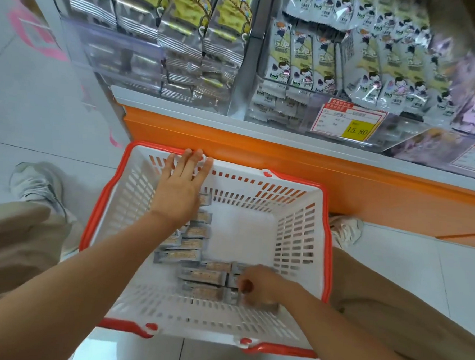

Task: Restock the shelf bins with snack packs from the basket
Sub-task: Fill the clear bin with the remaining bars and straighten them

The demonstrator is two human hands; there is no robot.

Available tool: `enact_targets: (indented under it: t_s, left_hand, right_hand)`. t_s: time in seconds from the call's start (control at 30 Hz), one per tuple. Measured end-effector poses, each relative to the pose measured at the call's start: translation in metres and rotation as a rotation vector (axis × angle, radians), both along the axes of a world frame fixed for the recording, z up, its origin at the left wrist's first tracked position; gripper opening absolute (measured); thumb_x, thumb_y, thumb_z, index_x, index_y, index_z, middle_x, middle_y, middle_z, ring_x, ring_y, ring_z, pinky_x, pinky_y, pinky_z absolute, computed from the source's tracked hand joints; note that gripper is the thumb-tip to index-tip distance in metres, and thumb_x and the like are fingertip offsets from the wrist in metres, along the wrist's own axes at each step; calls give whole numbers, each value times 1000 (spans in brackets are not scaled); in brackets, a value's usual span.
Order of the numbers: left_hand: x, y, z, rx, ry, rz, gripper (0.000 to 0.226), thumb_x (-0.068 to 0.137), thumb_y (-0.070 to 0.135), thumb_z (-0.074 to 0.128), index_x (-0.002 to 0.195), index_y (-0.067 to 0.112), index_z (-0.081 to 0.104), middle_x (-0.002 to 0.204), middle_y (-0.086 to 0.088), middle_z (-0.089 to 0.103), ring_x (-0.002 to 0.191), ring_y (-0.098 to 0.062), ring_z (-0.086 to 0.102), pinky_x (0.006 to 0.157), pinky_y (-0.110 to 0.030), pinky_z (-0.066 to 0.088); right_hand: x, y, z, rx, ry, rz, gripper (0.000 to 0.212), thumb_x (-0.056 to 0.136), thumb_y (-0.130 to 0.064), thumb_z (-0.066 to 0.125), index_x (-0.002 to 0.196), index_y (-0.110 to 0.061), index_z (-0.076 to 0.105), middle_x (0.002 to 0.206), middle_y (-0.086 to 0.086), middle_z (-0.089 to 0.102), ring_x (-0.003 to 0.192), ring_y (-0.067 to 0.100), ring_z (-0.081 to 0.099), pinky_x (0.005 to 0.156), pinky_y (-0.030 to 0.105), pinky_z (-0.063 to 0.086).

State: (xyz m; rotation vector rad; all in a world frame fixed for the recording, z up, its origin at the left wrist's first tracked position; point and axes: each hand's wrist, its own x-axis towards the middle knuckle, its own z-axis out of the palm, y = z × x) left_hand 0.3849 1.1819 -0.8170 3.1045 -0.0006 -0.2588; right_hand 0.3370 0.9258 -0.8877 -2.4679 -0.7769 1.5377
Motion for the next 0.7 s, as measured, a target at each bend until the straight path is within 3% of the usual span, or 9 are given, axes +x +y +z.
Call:
enact_targets:
  t_s: [0.13, 0.23, 0.33, 0.4, 0.43, 0.5, 0.57, 0.7]
  left_hand:
    - [1, -5, 16, -11, 43, -4, 83, 97, 42, 52, 157, 23, -2, 164, -9, -5, 151, -28, -12, 122, -47, -6]
    - [-5, -14, 26, -106, 0, 7, 69, 94, 39, 55, 154, 24, 25, 163, -12, 5, 150, -30, -6, 122, -46, -6]
    - [-11, -27, 38, -256, 68, 58, 48, 97, 36, 50, 144, 25, 44, 155, -12, 28, 145, -31, 19, 119, -42, 12]
    - [-12, -37, 55, -467, 194, 165, 39, 102, 37, 40, 134, 21, 54, 137, -12, 55, 123, -30, 49, 104, -37, 36]
    - [-12, -42, 64, -590, 258, 229, 41, 104, 39, 35, 131, 18, 56, 127, -12, 62, 113, -29, 55, 97, -35, 41]
    - [-14, -52, 82, -840, 357, 343, 50, 104, 49, 27, 128, 16, 57, 120, -8, 67, 109, -25, 56, 97, -35, 37]
    - [-16, -60, 95, -1090, 392, 444, 54, 102, 55, 26, 121, 17, 59, 112, -6, 72, 107, -20, 57, 102, -35, 30]
    - [-15, -63, 115, -1505, 292, 556, 52, 96, 50, 52, 123, 7, 61, 103, -9, 74, 99, -21, 67, 102, -39, 44]
  right_hand:
    - [18, -5, 28, 168, -50, -292, 7, 88, -20, 67, 94, -17, 67, 90, -1, 63, 88, 19, 63, 81, 29, 51]
    - [32, -14, 53, 501, -142, -577, 12, 86, -11, 72, 80, -18, 64, 85, 0, 64, 82, 19, 65, 82, 40, 55]
    - [41, -17, 86, 728, -231, -802, 8, 87, -4, 69, 84, -5, 63, 84, 2, 63, 84, 11, 65, 81, 31, 54]
    - [45, -16, 110, 874, -274, -905, 6, 86, -1, 69, 87, -1, 62, 91, 12, 65, 94, 15, 66, 87, 30, 53]
    - [46, -16, 121, 943, -291, -932, 8, 86, 0, 69, 89, 2, 62, 96, 18, 65, 98, 22, 66, 89, 33, 54]
    - [46, -16, 142, 1052, -335, -934, 12, 85, 3, 68, 93, 9, 62, 101, 25, 64, 100, 27, 66, 88, 33, 55]
    - [44, -14, 162, 1122, -390, -892, 10, 84, 7, 68, 91, 10, 62, 101, 21, 64, 97, 19, 66, 83, 26, 54]
    - [36, -12, 194, 1168, -451, -776, 10, 83, 5, 70, 92, 4, 64, 104, 14, 63, 98, 16, 65, 85, 27, 54]
